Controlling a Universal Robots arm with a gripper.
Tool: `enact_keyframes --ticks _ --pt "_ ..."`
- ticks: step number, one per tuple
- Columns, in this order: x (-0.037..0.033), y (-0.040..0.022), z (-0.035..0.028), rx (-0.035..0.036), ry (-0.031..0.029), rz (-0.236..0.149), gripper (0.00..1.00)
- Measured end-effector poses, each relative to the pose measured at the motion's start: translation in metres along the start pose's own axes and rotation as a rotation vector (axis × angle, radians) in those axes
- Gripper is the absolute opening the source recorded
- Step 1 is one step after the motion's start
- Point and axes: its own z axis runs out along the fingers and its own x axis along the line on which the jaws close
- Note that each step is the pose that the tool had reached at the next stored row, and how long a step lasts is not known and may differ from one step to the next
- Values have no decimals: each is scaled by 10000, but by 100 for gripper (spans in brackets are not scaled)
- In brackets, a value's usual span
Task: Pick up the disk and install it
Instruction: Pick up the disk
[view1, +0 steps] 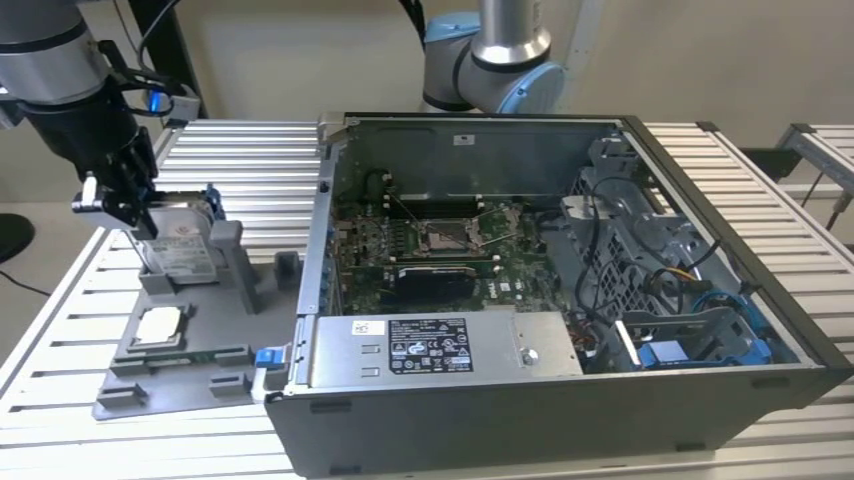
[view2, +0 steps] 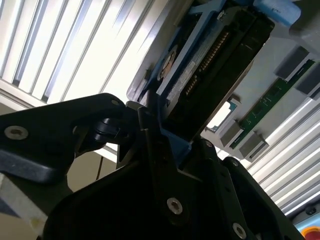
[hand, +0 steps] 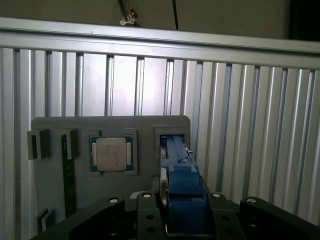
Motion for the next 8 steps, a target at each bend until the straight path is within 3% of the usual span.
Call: enact_keyframes --ticks 2,8 --pt "0 0 12 -4 -47 2 0" --pt "2 1 22 -86 -43 7 0"
